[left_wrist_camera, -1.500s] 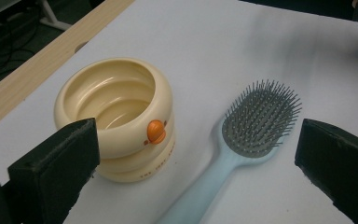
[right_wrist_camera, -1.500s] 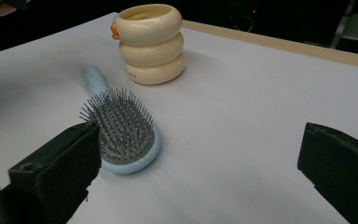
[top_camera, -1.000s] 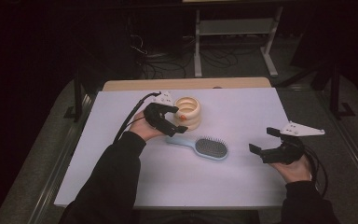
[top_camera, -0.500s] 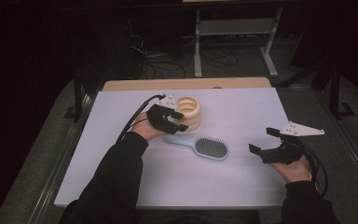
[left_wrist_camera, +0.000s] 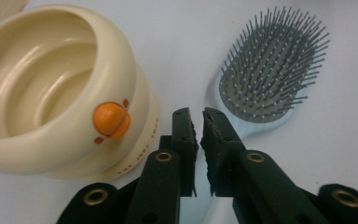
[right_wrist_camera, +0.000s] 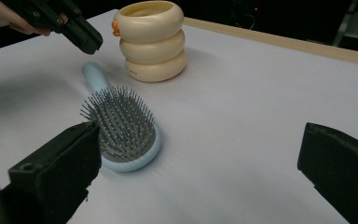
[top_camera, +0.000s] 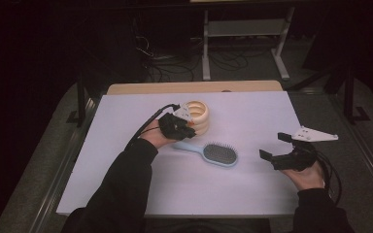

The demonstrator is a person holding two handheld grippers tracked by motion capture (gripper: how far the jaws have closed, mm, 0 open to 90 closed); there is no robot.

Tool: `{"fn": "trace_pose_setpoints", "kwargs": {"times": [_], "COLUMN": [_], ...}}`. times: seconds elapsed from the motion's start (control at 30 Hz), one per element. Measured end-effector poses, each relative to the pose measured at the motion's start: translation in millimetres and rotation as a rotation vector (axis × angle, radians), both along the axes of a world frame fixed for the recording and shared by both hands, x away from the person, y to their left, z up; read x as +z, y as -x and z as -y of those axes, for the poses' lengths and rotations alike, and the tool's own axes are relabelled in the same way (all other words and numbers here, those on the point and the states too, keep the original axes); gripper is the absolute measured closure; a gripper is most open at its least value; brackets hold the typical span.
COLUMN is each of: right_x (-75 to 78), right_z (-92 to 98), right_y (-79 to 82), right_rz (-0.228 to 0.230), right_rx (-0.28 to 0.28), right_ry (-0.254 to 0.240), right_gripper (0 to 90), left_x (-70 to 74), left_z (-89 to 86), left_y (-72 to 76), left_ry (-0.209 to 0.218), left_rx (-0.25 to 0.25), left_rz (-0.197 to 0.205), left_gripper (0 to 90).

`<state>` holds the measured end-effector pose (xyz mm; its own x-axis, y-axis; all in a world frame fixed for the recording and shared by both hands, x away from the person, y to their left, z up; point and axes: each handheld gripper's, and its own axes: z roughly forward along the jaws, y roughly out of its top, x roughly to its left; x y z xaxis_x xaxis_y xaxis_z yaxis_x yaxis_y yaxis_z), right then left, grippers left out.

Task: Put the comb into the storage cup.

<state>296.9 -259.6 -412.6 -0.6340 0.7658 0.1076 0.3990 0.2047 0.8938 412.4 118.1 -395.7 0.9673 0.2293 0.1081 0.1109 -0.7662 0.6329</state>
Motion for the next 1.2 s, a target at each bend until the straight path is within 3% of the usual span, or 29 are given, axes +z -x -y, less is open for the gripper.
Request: {"fn": "trace_pose_setpoints", "kwargs": {"times": [0.23, 0.5, 1.2], "right_x": [0.1, -0.3, -1.1], "right_z": [-0.1, -0.5, -0.9], "right_y": [0.1, 0.0, -0.2], "right_rz": [0.002, -0.003, -0.008], "right_rx": [-0.001, 0.004, 0.007], "right_ry": [0.002, 0.002, 0.01], "right_gripper": [0.0, 0.0, 0.0], "left_x": [-12.7, -24.6, -41.2], "left_z": [8.3, 12.5, 14.9], "left_y": [-1.0, -3.2, -12.5], "left_ry": [-0.073, -0.112, -0.123], "left_rx": [-0.013, -0.012, 0.015], "left_rz": [-0.006, -0.011, -0.033], "left_gripper": [89.6, 90.0, 90.0]}}
